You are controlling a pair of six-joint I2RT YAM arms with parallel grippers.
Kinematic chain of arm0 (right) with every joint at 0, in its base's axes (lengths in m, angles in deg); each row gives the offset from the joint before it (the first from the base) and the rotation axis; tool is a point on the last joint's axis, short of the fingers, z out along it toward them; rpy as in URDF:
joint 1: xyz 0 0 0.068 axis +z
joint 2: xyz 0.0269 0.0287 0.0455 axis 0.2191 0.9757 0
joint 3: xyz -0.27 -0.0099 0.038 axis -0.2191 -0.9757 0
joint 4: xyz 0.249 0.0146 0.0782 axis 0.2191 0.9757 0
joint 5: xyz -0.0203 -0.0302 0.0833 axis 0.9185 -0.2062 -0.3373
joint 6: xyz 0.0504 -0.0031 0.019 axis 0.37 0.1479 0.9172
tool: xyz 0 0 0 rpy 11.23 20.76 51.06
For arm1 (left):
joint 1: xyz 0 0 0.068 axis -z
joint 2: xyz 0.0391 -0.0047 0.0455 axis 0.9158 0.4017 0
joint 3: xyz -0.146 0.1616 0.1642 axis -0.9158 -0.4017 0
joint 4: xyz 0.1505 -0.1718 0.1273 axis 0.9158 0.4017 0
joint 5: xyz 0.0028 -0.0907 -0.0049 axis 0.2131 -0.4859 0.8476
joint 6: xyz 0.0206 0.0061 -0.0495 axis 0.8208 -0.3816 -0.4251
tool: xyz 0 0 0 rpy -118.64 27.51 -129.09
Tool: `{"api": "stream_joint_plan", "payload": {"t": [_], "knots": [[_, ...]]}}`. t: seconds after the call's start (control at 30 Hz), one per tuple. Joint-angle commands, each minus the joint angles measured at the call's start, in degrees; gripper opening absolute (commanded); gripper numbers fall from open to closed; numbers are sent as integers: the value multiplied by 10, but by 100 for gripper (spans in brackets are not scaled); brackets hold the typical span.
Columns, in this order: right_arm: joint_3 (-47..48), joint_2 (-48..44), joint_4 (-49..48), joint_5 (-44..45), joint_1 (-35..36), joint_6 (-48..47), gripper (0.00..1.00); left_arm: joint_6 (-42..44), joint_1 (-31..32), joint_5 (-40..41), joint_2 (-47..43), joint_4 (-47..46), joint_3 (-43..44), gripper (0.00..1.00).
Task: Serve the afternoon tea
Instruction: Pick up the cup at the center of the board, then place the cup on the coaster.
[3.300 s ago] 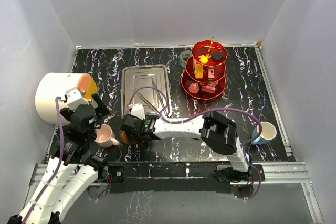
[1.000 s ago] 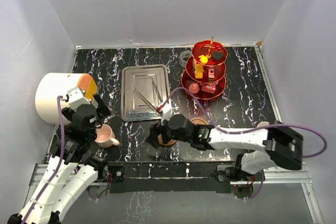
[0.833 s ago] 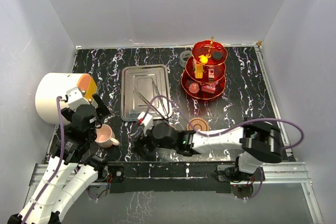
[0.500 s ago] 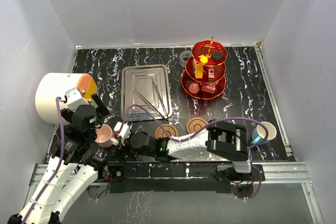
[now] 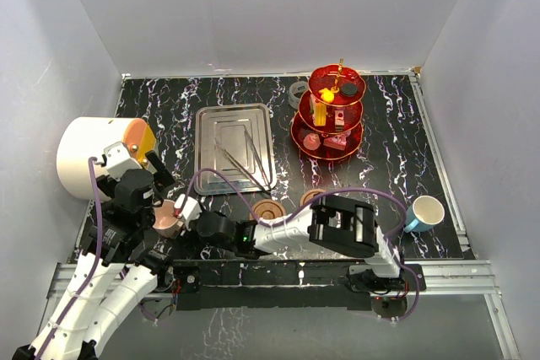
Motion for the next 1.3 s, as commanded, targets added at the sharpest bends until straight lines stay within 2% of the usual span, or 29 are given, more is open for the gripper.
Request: {"api": "stream_joint_plan", "payload": {"t": [0.0, 0.23, 0.37, 0.5, 0.67, 0.87, 1.03, 1.17, 1.27], "knots": [[60, 20, -7, 9, -7, -17, 60, -2, 0, 16, -3, 4, 14, 99], [79, 33, 17, -11, -20, -16, 30, -2, 0, 15, -3, 5, 13, 99], [53, 9, 15, -36, -20, -21, 1, 1, 0, 10, -2, 2, 13, 99], [13, -41, 26, -21, -20, -3, 0, 1, 0, 7, 1, 3, 13, 99], [-85, -157, 41, 30, -15, 37, 0, 2, 0, 6, 1, 3, 14, 99], [-230, -328, 64, 140, -3, 82, 0, 6, 0, -4, 1, -2, 12, 99], [-312, -464, 108, 222, -1, 116, 0, 8, 0, -11, 4, -5, 12, 99], [-349, -516, 143, 273, -1, 136, 0, 11, 0, -15, 9, -6, 12, 99], [-358, -520, 171, 304, -1, 154, 0, 11, 0, -17, 10, -6, 12, 99]]}}
